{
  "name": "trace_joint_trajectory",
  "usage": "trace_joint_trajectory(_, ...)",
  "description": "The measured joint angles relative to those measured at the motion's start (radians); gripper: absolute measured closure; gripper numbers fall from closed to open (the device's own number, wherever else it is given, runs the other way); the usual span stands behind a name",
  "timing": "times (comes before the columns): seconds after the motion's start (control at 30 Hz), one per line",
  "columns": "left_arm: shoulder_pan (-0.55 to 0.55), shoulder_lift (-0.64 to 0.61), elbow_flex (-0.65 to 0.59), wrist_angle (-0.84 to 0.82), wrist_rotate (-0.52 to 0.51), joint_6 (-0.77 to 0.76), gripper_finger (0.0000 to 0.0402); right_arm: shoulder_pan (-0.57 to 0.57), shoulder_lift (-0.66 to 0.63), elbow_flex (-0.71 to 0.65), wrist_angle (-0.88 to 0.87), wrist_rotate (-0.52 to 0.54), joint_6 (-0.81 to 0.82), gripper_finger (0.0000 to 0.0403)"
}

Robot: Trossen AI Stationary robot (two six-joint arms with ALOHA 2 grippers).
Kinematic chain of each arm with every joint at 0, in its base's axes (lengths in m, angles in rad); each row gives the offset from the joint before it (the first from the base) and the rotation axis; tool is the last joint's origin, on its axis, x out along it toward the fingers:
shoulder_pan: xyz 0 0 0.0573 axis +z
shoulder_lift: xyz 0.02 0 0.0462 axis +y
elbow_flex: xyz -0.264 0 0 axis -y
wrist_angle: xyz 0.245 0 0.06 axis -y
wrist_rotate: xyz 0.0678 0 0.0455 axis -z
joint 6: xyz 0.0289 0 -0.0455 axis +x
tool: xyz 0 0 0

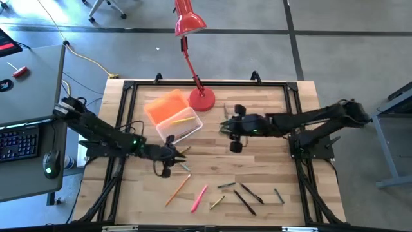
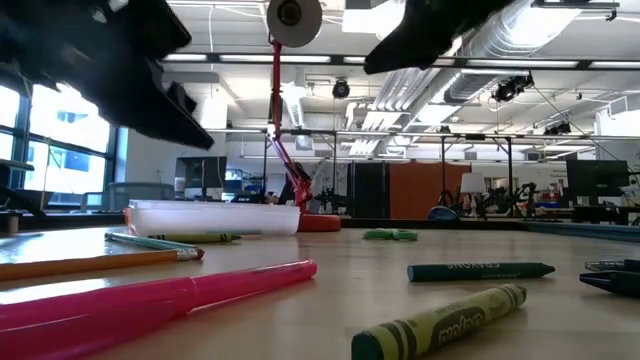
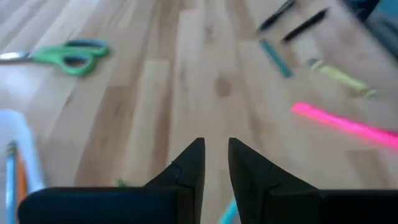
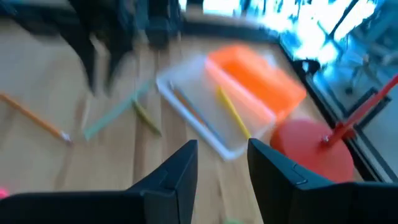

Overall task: Pick & place school supplies into a supply box
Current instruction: Put the blue pencil into the orange supply box

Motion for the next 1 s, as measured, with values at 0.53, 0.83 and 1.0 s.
trace_joint_trajectory(0.53, 0.041, 0.021, 0.001, 0.019, -0.039, -0.053, 0.03, -0.013, -0.101, -0.339, 0.458, 0.005, -0.009, 0.0284)
trace_joint_trajectory(0.83, 0.041, 0.037, 0.002, -0.005, 0.222, 0.302, 0.03, -0.013, -0.101, -0.34, 0.466, 0.002, -0.029, 0.0284)
trace_joint_trajectory(1.0, 0.042, 0.042, 0.003, 0.004, 0.287, 0.4, 0.03, -0.013, -0.101, -0.34, 0.471, 0.002, -0.021, 0.0284)
